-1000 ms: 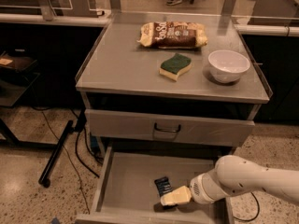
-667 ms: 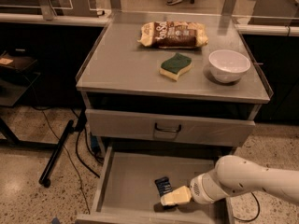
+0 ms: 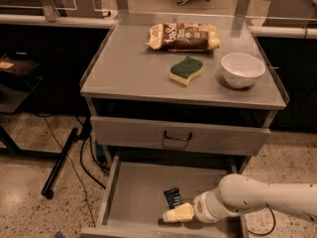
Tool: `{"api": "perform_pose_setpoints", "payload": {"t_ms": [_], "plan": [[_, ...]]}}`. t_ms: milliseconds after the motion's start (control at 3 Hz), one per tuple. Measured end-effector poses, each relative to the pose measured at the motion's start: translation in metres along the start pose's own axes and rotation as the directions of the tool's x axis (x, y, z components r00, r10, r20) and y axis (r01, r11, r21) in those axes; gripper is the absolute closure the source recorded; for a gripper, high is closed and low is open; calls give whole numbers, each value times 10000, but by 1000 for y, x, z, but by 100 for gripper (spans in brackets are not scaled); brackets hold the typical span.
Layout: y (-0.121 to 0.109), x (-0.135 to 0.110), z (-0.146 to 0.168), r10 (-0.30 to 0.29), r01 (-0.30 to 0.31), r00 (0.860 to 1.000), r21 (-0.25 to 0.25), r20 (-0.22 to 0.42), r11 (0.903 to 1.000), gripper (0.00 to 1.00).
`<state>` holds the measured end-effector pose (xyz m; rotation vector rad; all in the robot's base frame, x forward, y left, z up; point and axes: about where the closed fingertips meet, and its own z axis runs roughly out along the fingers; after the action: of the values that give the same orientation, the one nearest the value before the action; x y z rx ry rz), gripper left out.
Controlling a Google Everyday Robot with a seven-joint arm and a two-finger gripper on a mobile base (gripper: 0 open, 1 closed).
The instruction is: Pick rxbar blueberry from middle drawer and place on counter
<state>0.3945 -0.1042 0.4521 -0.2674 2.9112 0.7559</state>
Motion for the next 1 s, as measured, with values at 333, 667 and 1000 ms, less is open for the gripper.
{"api": "perform_pose_setpoints", "payload": {"t_ms": [333, 667, 1000], "plan": [[-3, -7, 18, 395, -393, 9988, -104, 293, 9992, 0], [-3, -7, 18, 396, -394, 9988, -105, 293, 9992, 0], [-6, -12, 39, 549, -543, 9981, -209, 293, 9983, 0]]}}
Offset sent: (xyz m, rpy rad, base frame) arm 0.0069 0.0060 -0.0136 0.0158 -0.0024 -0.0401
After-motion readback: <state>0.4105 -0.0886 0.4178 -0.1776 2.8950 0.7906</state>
